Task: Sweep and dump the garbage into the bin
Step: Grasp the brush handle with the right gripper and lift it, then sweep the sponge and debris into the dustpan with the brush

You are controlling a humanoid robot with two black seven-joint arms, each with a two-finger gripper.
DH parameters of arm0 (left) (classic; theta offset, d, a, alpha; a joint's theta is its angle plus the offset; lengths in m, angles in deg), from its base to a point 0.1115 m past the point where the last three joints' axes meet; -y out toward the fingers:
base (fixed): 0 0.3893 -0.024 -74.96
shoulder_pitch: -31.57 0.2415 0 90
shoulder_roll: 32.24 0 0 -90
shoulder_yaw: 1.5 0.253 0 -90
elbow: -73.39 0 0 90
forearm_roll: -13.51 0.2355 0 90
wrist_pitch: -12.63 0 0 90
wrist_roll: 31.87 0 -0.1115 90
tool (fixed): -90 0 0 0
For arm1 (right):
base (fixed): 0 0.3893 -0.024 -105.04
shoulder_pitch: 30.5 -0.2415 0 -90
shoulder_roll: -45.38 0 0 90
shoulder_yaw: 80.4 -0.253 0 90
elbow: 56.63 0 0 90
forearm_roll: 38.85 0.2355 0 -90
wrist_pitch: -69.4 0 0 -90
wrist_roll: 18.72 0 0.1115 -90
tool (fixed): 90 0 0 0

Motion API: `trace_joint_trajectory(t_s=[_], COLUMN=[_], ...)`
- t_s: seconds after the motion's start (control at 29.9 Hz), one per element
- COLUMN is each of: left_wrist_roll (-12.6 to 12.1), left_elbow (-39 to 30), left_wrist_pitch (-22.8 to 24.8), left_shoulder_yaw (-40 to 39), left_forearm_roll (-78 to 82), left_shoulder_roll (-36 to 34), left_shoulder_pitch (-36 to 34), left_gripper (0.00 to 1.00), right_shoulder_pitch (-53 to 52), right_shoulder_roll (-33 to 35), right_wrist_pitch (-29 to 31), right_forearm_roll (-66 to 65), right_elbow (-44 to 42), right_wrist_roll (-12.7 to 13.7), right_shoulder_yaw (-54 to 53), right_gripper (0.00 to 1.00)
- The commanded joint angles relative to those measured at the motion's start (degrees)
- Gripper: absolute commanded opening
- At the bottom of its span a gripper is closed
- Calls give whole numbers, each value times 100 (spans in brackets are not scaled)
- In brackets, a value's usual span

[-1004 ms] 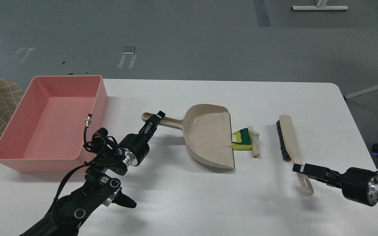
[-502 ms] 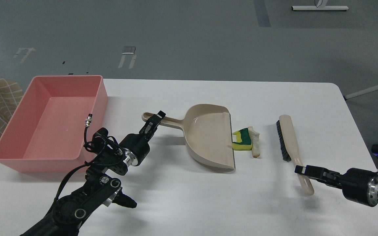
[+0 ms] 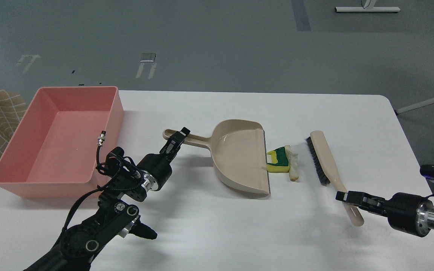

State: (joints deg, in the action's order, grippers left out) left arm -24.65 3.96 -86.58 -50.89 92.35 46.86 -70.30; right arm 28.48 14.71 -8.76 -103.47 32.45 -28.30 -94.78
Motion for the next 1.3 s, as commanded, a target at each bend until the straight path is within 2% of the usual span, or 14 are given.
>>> trace_joint_trajectory(t_s=[0.0, 0.2, 0.6, 0.9, 1.14, 1.27], left_wrist_roll=[-1, 8, 8, 17, 8, 8], left_elbow=[0, 0, 0, 0, 0, 0], left_wrist_pitch=[-2, 7, 16, 16, 16, 16], left_shoulder_yaw=[0, 8, 8, 8, 8, 8], left_forearm_roll=[0, 8, 8, 8, 17, 8], left_shoulder_roll=[0, -9, -44, -44, -44, -44], left_shoulder_pitch=[0, 0, 9, 9, 0, 0], left_gripper=[0, 0, 0, 0, 0, 0], right_shoulder_pitch=[-18, -62, 34, -36, -54, -45], right_shoulder_roll=[44, 220, 132, -588, -1493, -1555], right_wrist_pitch=[28, 46, 46, 63, 46, 46], right_forearm_roll=[3, 3, -6, 3, 64, 108], right_elbow=[135, 329, 215, 180, -58, -14], right_wrist_roll=[-1, 8, 131, 149, 149, 140], right_shoulder_yaw=[-12, -47, -38, -38, -152, -424], right_gripper=[0, 0, 0, 0, 0, 0])
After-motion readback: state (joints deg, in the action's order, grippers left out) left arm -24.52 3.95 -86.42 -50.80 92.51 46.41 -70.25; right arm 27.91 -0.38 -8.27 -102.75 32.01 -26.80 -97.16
